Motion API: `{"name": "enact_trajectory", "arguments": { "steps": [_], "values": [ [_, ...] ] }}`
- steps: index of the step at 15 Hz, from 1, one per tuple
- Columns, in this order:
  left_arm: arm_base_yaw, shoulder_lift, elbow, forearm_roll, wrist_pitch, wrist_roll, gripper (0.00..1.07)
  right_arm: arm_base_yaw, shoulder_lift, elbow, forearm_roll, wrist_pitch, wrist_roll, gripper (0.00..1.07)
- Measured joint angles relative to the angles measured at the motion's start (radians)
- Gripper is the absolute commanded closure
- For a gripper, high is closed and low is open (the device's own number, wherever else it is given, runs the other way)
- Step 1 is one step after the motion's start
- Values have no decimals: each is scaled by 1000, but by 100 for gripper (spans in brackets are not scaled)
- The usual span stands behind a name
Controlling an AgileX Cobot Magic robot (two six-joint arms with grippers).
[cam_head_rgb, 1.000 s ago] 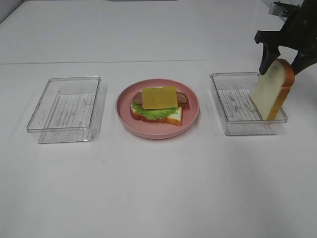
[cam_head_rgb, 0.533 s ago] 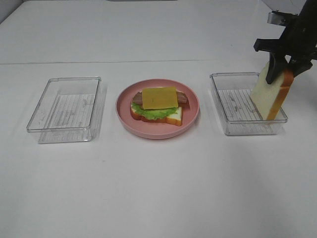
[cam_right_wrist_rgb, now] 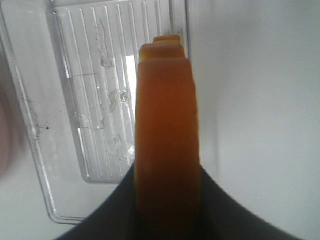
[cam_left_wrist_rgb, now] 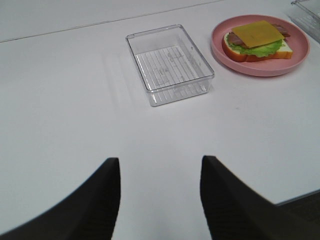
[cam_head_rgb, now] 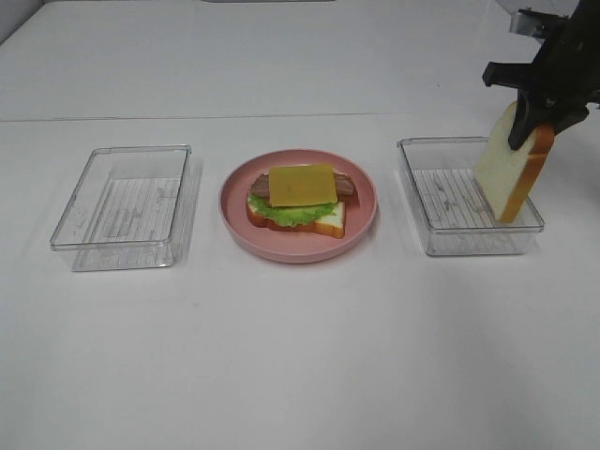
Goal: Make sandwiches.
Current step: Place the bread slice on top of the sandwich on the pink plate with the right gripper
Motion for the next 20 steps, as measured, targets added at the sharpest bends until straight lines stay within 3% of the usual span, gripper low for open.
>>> {"name": "enact_trajectory", "arguments": {
  "steps": [3,4,8,11,12,15,20],
  "values": [
    [0,0,0,0,0,0,58,0,-54,0,80,0,-14,107],
    [0,0,0,0,0,0,58,0,-71,0,216,0,-65,107],
    [0,0,0,0,0,0,58,0,-72,25,494,0,-193,107],
    [0,0,0,0,0,0,58,6,-73,123,681,0,-288,107],
    [0,0,0,0,0,0,58,43,-73,231,809,-33,-351,107],
    [0,0,0,0,0,0,58,141,-73,351,915,-193,-401,107],
    [0,0,0,0,0,0,58,270,-53,367,1003,-376,-407,107]
  ]
}}
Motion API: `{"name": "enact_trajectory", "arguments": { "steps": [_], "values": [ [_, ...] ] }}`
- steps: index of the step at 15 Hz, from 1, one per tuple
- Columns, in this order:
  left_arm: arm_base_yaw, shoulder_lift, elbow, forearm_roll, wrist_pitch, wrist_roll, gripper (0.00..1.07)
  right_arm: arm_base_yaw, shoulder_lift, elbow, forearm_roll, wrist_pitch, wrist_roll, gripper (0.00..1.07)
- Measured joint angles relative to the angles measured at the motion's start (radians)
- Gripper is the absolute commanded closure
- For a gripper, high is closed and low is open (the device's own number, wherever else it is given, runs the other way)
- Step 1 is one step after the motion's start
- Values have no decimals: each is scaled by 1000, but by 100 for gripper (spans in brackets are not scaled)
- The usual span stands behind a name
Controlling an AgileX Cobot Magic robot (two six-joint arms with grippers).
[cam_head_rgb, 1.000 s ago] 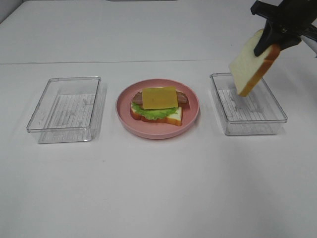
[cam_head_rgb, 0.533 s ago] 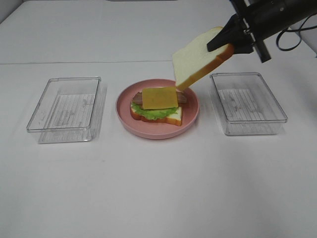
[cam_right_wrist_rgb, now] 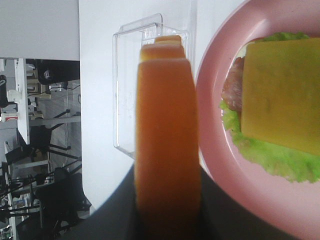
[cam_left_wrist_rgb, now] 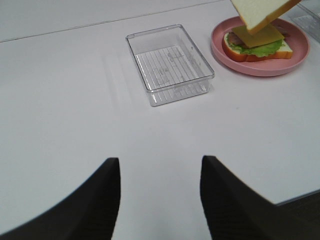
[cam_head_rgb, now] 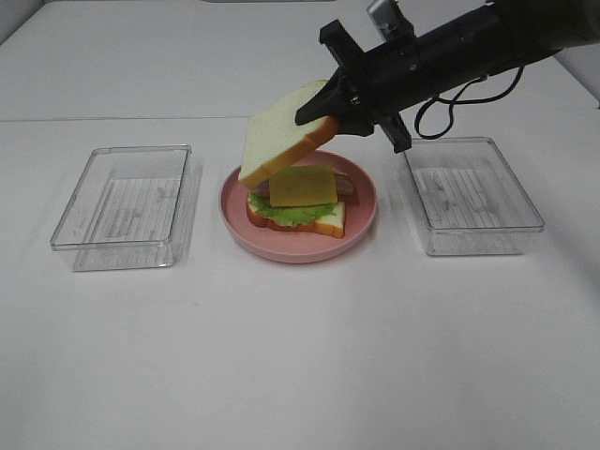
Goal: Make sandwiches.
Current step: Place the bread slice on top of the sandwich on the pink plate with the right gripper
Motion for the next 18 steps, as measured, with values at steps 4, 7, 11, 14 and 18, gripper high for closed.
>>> {"name": "enact_trajectory", "arguments": {
  "steps": [4,7,11,14,18],
  "values": [
    [0,0,0,1,0,0,58,16,68,0,98,-95,-7,107],
    [0,0,0,1,0,0,58,16,109,1,91,-111,-8,107],
    [0,0,0,1,0,0,58,16,109,1,55,-136,-8,107],
    [0,0,0,1,0,0,58,16,109,1,54,-136,-8,107],
    [0,0,0,1,0,0,58,16,109,1,20,-136,-8,86]
  ]
}}
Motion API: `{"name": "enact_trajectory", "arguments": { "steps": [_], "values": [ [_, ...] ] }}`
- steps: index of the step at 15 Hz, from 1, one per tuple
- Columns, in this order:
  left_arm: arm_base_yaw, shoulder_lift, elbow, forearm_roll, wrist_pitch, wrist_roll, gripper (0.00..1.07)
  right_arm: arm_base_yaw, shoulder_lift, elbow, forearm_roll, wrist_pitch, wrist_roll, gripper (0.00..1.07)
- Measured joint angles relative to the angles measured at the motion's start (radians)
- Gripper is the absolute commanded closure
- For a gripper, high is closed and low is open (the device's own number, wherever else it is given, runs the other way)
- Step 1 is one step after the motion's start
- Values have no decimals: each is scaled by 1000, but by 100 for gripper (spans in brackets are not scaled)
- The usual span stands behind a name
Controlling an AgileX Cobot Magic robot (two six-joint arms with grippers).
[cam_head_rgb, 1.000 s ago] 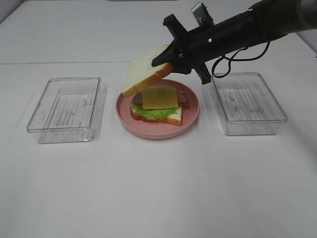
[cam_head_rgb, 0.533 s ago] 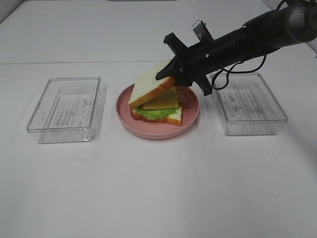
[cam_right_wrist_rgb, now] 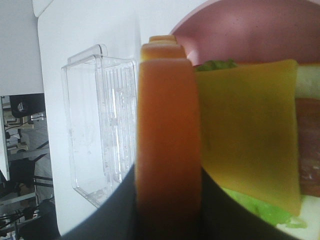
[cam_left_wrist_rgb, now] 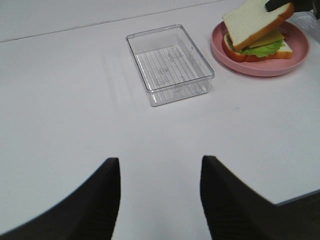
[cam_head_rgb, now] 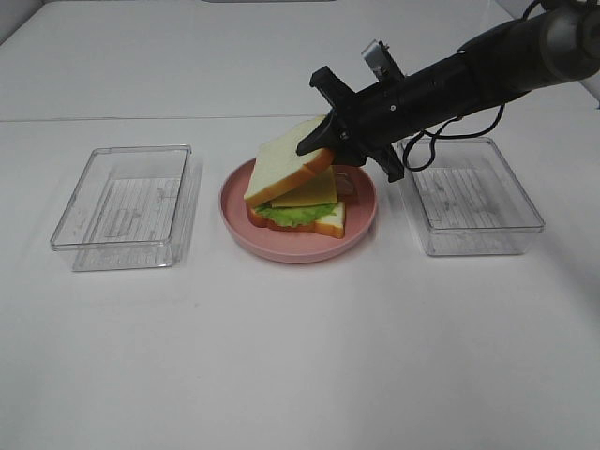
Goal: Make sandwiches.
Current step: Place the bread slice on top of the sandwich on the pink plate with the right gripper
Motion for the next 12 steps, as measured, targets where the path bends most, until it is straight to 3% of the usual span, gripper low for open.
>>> {"name": "enact_trajectory", "arguments": {
  "steps": [1,2,5,8,12],
  "values": [
    [0,0,0,0,0,0,58,0,0,0,-17,1,2,73],
    [0,0,0,0,0,0,58,0,0,0,-47,5,18,52],
    [0,0,0,0,0,0,58,0,0,0,-74,20,20,33],
    [0,0,0,0,0,0,58,0,0,0,-117,49,25,29],
    [0,0,0,0,0,0,58,0,-37,0,-312,71,117,29]
  ]
}}
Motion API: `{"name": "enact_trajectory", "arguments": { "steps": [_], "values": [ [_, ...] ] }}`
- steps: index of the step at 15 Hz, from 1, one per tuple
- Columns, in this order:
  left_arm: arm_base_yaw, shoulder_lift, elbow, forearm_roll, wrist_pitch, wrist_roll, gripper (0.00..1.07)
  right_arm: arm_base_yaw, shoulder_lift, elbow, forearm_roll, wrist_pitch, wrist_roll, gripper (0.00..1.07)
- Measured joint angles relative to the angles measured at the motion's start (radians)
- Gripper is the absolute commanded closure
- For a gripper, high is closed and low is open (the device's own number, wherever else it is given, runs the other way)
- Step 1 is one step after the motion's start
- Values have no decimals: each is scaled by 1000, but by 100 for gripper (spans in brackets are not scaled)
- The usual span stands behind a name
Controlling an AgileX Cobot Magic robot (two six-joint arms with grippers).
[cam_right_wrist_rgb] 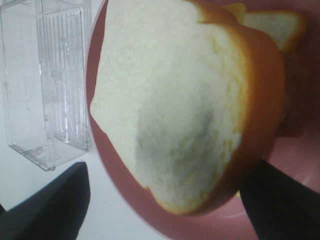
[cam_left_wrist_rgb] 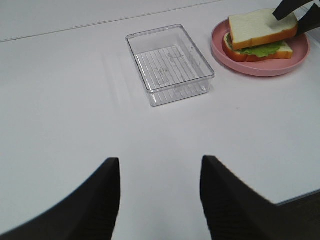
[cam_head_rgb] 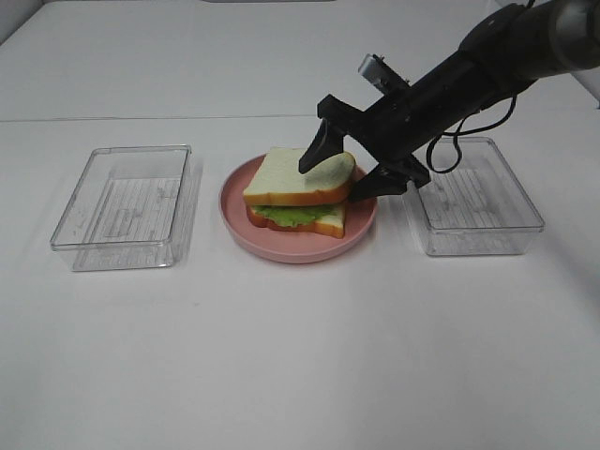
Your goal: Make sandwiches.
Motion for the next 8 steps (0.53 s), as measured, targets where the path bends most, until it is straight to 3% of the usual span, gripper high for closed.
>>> {"name": "enact_trajectory", "arguments": {
  "steps": [5,8],
  "values": [
    [0,0,0,0,0,0,58,0,-105,0,-304,39,144,29],
    [0,0,0,0,0,0,58,0,-250,0,-495,137,164,29]
  ]
}}
